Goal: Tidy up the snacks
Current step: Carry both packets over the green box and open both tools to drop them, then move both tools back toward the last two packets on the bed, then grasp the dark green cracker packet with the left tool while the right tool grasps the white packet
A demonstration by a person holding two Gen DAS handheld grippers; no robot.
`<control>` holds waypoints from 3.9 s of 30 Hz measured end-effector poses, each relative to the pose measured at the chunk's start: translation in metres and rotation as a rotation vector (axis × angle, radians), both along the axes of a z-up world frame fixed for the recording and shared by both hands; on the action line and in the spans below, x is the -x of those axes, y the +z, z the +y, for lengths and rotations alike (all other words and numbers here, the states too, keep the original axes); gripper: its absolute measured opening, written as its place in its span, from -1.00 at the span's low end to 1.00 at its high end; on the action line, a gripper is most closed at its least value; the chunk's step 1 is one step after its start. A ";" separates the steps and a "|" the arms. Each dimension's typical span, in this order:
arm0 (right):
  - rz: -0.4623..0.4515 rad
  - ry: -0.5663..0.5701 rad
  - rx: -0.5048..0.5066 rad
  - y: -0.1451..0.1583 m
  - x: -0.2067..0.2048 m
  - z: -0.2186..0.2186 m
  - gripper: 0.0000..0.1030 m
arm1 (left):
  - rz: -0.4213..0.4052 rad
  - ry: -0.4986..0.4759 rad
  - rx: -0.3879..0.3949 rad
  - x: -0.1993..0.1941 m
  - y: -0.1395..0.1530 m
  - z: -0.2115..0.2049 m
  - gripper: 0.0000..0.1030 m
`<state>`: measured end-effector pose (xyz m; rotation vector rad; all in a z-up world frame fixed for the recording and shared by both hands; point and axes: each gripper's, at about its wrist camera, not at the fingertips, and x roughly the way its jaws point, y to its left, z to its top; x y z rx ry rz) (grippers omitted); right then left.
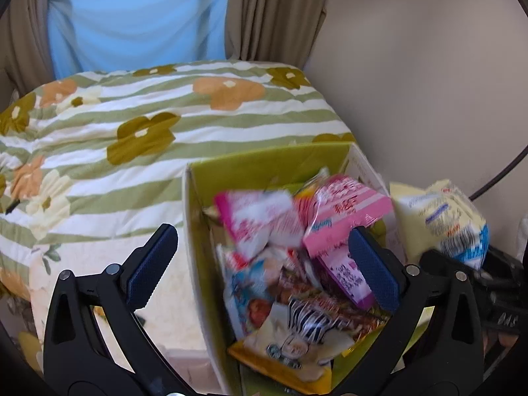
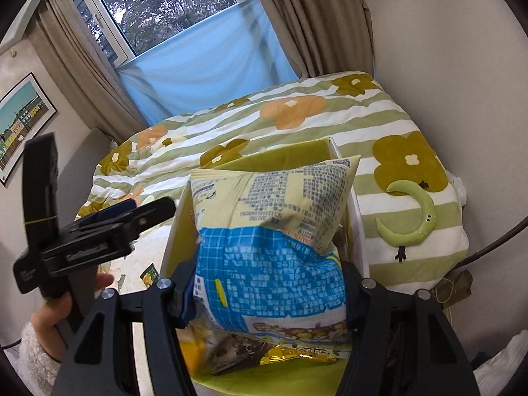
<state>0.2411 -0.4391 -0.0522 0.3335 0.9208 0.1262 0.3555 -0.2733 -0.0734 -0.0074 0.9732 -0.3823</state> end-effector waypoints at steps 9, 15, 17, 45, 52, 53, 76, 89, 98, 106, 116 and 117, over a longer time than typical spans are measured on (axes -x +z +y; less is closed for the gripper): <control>-0.019 -0.032 0.029 0.010 0.015 0.000 0.16 | 0.043 0.010 0.029 0.037 -0.004 0.034 0.99; -0.042 -0.035 0.053 0.013 0.031 0.001 0.18 | 0.038 0.015 0.055 0.060 0.001 0.049 0.99; -0.040 -0.034 0.044 0.010 0.033 0.000 0.19 | 0.038 0.019 0.055 0.062 0.001 0.050 0.99; -0.053 0.025 0.067 -0.007 0.053 -0.002 0.99 | -0.001 0.097 0.021 0.107 0.010 0.065 0.99; -0.074 0.070 0.092 0.007 0.054 0.007 0.99 | -0.030 0.154 -0.009 0.129 0.022 0.093 0.99; -0.079 0.078 0.093 0.009 0.054 0.009 0.99 | -0.032 0.165 -0.008 0.132 0.023 0.100 0.99; -0.113 0.084 0.141 0.026 0.073 0.186 0.99 | 0.005 0.146 0.041 0.136 0.018 0.268 0.99; 0.020 -0.110 0.169 -0.024 0.089 0.259 0.99 | 0.105 0.014 0.048 0.097 -0.033 0.316 0.99; 0.078 -0.224 0.174 -0.065 0.096 0.273 0.99 | 0.193 0.015 0.078 0.056 -0.084 0.301 0.99; 0.089 -0.252 0.190 -0.111 0.086 0.272 0.99 | 0.221 0.038 -0.014 0.020 -0.139 0.248 0.99; 0.148 -0.277 0.131 -0.148 0.083 0.256 0.99 | 0.247 0.087 -0.146 -0.010 -0.190 0.214 0.99; 0.157 -0.276 0.121 -0.152 0.083 0.255 0.99 | 0.253 0.092 -0.153 -0.011 -0.194 0.214 0.99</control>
